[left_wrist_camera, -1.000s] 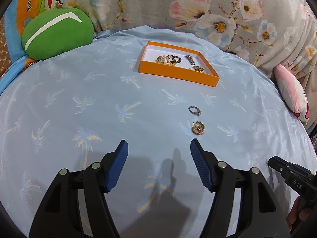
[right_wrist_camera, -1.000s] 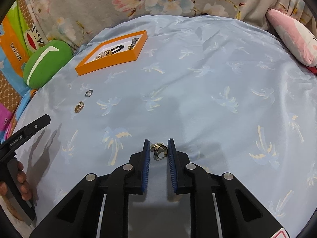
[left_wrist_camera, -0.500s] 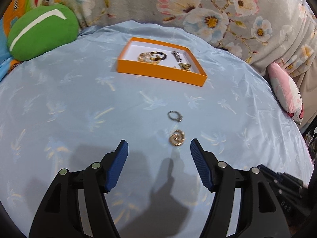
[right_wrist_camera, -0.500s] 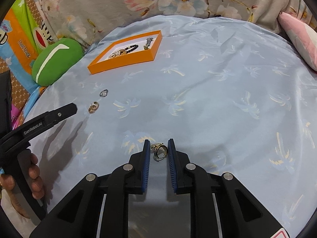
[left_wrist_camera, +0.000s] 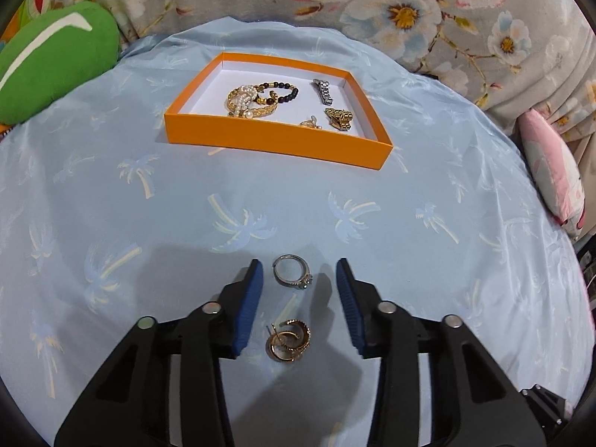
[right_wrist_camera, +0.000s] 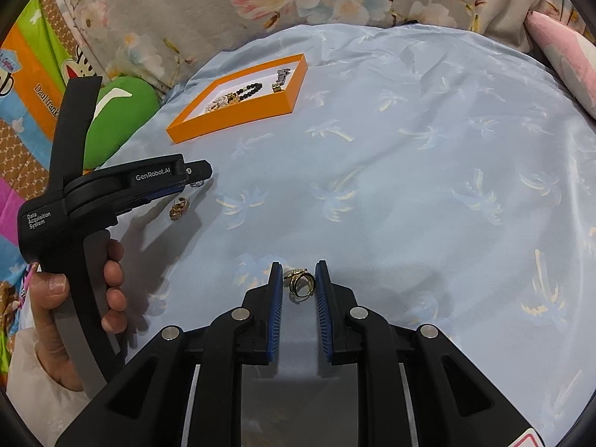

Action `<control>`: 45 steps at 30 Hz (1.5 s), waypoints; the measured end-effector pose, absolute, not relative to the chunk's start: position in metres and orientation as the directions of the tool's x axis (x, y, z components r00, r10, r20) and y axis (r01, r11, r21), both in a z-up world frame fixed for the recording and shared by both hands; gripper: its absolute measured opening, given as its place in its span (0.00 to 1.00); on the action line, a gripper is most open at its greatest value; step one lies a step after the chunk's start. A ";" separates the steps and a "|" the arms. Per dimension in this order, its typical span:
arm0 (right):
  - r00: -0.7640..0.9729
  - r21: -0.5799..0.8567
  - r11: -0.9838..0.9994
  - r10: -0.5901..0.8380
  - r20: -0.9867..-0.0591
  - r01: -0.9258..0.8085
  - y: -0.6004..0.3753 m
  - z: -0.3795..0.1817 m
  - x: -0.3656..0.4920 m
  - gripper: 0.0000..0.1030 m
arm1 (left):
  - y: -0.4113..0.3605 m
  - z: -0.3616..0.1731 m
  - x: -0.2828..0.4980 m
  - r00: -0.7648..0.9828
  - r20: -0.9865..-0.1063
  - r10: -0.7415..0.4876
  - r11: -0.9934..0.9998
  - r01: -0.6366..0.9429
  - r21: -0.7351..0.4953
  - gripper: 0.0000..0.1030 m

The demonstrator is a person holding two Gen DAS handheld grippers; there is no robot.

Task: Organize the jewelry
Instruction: 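Grasp the silver ring with the left tool while the right tool holds the earring, then carry the silver ring and earring into the orange box and open both tools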

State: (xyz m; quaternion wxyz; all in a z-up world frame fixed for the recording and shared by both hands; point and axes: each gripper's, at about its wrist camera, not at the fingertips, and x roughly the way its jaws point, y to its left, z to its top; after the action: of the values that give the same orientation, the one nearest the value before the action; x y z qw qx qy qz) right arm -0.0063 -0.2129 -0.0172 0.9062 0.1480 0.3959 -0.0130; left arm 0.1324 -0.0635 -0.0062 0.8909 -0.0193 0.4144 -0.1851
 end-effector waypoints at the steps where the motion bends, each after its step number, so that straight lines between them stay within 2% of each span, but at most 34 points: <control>1: 0.686 0.259 0.956 0.095 -0.721 0.140 -0.213 -0.017 -0.006 0.16 | -0.066 -0.006 0.131 0.590 -0.732 -0.340 0.931 0.322 -0.173 0.24; 3: 0.686 0.261 0.955 0.097 -0.721 0.140 -0.213 -0.017 -0.004 0.16 | -0.070 -0.007 0.129 0.593 -0.734 -0.330 0.930 0.337 -0.145 0.16; 4: 0.687 0.262 0.955 0.097 -0.720 0.140 -0.213 -0.017 -0.004 0.16 | -0.072 -0.007 0.129 0.590 -0.736 -0.332 0.927 0.348 -0.139 0.08; 14: 0.699 0.265 0.953 0.091 -0.709 0.145 -0.212 -0.015 -0.005 0.16 | -0.066 -0.001 0.124 0.613 -0.707 -0.352 0.923 0.352 -0.154 0.08; 24: 0.743 0.265 0.958 0.100 -0.662 0.106 -0.214 0.012 0.018 0.16 | -0.035 0.038 0.122 0.676 -0.636 -0.371 0.925 0.328 -0.192 0.08; 37: 0.782 0.280 0.960 0.190 -0.594 -0.021 -0.206 0.064 0.142 0.16 | -0.012 0.083 0.186 0.747 -0.580 -0.324 0.945 0.289 -0.155 0.08; 45: 0.776 0.292 0.956 0.205 -0.597 -0.029 -0.204 0.060 0.224 0.16 | -0.033 0.074 0.248 0.724 -0.596 -0.347 0.936 0.304 -0.175 0.08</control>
State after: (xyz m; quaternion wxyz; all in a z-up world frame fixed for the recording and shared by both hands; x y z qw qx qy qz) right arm 0.2236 -0.2039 0.0604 0.9327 0.1341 0.3290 0.0628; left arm 0.2482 -0.0335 0.0741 0.9279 -0.0324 0.3274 -0.1753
